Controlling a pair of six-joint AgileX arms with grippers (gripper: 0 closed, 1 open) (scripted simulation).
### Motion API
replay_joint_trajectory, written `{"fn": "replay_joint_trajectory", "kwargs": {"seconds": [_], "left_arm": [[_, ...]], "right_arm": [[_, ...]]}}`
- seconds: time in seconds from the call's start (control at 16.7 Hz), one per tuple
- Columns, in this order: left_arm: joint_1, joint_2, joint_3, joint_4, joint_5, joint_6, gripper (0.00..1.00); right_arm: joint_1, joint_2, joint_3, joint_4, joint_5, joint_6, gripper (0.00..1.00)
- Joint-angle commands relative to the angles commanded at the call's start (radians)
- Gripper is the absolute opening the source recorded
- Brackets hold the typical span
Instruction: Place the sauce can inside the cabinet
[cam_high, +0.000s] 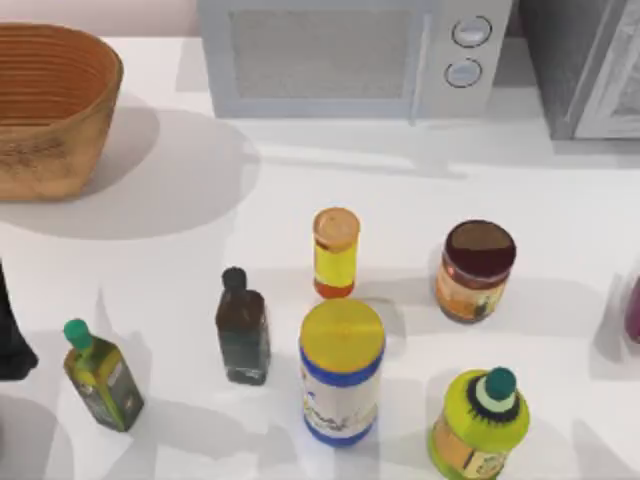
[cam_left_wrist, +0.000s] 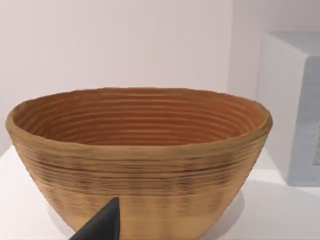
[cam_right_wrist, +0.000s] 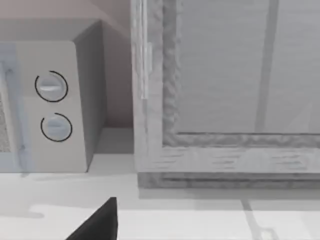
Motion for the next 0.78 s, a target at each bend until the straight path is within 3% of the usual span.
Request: {"fn": "replay_joint_trajectory", "kwargs": {"seconds": [0.18, 0.36, 0.78], "left_arm": [[0.000, 0.000, 0.000, 0.000, 0.000, 0.000, 1.00], [0.000, 0.000, 0.000, 0.000, 0.000, 0.000, 1.00], [0.000, 0.000, 0.000, 0.000, 0.000, 0.000, 1.00]], "right_arm": [[0.001, 0.010, 0.007, -0.003, -0.010, -0.010, 1.00], [0.005, 0.103, 0.071, -0.036, -0.090, -0.102, 1.00], [-0.005, 0.670, 0.379, -0.208, -0.443, -0.574, 1.00]]}}
